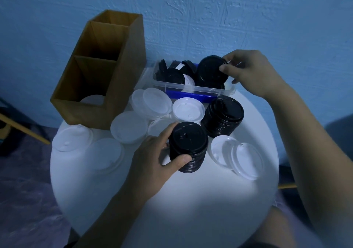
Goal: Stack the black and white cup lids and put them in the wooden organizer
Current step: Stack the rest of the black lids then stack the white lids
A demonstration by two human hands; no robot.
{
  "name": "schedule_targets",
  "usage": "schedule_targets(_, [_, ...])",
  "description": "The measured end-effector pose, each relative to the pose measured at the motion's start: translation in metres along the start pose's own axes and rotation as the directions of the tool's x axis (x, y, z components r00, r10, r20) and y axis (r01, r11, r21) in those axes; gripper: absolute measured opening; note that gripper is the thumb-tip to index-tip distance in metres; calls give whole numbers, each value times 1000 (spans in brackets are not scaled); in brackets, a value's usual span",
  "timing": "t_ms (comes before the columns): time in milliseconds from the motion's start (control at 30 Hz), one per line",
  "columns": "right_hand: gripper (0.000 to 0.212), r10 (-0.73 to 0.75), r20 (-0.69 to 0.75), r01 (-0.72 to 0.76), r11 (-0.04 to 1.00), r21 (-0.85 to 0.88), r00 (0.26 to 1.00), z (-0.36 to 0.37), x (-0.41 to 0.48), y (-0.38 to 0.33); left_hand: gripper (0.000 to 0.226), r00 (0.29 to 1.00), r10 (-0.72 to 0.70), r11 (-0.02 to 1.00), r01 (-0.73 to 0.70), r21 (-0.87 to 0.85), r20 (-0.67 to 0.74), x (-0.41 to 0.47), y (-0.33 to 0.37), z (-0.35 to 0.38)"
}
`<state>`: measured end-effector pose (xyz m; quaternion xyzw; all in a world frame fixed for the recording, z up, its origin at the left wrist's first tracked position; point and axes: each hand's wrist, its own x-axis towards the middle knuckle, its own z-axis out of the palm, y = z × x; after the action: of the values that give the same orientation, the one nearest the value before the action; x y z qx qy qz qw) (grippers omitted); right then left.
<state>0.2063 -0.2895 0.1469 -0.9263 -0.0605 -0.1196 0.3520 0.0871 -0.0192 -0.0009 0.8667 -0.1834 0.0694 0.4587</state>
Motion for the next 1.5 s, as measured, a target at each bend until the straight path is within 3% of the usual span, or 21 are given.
schedule_targets(133, [7, 30, 194, -88, 950, 299, 981, 6, -50, -25, 75, 1000, -14, 1000, 14, -8, -3, 1, -1, 1])
schedule_targets(233, [7, 77, 378, -224, 905, 362, 923, 23, -93, -33, 74, 1000, 7, 1000, -8, -15, -21, 1, -1, 3])
schedule_targets(300, [9, 104, 421, -279, 882, 379, 901, 31, -113, -32, 75, 999, 10, 1000, -11, -8, -38, 0, 0, 4])
schedule_targets(433, [18, 167, 341, -309, 855, 417, 925, 48, -131, -31, 83, 999, 23, 998, -21, 55, -44, 0, -2, 2])
schedule_targets(533, [25, 102, 327, -223, 907, 358, 940, 58, -139, -26, 83, 999, 31, 997, -29, 71, -30, -1, -3, 1])
schedule_targets(633, [25, 14, 263, -62, 983, 175, 965, 55, -144, -22, 80, 999, 25, 998, -24, 54, -20, -1, -2, 2])
schedule_targets(733, [30, -17, 291, -48, 976, 215, 957, 49, -144, -24, 77, 999, 37, 998, -36, 50, -21, 0, -3, 2])
schedule_targets(867, [85, 13, 379, -74, 986, 148, 925, 49, -144, -23, 72, 998, 62, 998, -61, 32, -13, -1, 0, 2])
schedule_targets(900, [91, 11, 369, -64, 989, 132, 930, 50, -144, -24, 71, 997, 70, 997, -70, 32, -14, -1, 0, 1])
schedule_targets(1033, [89, -32, 340, -2, 995, 99, 940, 52, -143, -29, 73, 998, 65, 997, -64, 51, -15, 0, 3, 0])
schedule_targets(1200, [83, 20, 245, -56, 989, 139, 969, 41, -136, -24, 77, 999, 40, 998, -41, 55, 14, -1, 1, 0])
schedule_targets(1500, [69, -71, 440, 32, 995, 96, 895, 51, -132, -32, 75, 999, 34, 999, -34, 27, -12, -2, 4, -1])
